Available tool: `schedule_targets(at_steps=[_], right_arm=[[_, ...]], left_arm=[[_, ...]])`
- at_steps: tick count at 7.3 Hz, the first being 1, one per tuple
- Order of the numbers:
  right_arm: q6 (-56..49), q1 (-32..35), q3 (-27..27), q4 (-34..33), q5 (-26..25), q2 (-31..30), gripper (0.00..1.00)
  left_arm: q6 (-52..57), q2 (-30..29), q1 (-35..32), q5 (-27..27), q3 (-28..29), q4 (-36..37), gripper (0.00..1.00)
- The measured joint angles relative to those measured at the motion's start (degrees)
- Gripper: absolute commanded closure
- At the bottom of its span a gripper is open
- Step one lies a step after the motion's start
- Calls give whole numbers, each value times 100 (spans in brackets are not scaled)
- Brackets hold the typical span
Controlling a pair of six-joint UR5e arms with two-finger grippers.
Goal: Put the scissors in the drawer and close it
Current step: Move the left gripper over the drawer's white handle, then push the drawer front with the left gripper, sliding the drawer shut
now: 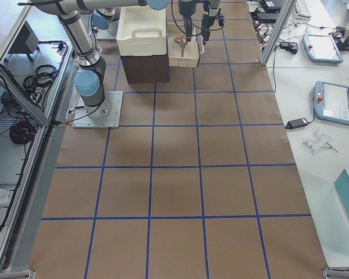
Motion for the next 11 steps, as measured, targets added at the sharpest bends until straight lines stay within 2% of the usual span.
schedule_targets(at_steps=[8,11], right_arm=[[-2,0,0,-10,4,4,0],[-8,6,0,4,-11,-2,0]], left_arm=[[-8,186,34,-37,96,-377,0],[-86,43,76,-10,99,10,0]])
